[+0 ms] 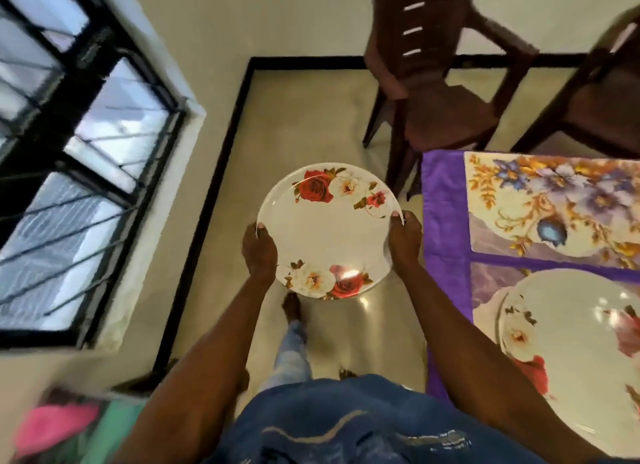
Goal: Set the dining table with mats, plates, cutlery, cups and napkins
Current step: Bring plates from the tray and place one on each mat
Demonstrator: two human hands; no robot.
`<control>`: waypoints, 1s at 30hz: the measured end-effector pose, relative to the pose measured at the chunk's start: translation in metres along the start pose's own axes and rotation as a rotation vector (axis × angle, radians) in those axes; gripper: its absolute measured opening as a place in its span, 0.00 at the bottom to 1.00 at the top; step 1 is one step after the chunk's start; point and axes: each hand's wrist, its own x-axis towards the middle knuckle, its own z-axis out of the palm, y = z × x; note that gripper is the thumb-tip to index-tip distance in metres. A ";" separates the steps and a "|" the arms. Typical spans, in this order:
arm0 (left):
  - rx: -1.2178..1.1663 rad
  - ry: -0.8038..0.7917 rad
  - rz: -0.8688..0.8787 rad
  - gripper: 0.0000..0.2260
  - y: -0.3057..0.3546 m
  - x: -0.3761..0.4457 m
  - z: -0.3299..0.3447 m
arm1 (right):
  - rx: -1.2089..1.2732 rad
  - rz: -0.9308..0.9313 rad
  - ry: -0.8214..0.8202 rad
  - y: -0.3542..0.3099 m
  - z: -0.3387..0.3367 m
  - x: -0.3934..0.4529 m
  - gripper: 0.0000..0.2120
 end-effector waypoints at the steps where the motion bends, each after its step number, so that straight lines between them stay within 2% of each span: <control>1: 0.006 -0.056 0.026 0.16 0.006 0.021 0.014 | 0.014 0.021 0.055 -0.002 0.004 0.010 0.14; 5: 0.007 -0.212 0.108 0.15 0.044 0.094 0.059 | 0.108 0.076 0.234 -0.020 0.030 0.038 0.13; 10: 0.070 -0.417 0.231 0.14 0.103 0.156 0.100 | 0.152 0.163 0.455 -0.044 0.055 0.062 0.16; 13: 0.116 -0.523 0.340 0.14 0.136 0.180 0.130 | 0.175 0.215 0.569 -0.061 0.058 0.072 0.13; 20: 0.141 -0.748 0.475 0.15 0.201 0.198 0.233 | 0.241 0.342 0.777 -0.069 0.044 0.132 0.14; 30: 0.215 -0.989 0.654 0.15 0.302 0.180 0.394 | 0.351 0.401 1.005 -0.084 -0.005 0.241 0.15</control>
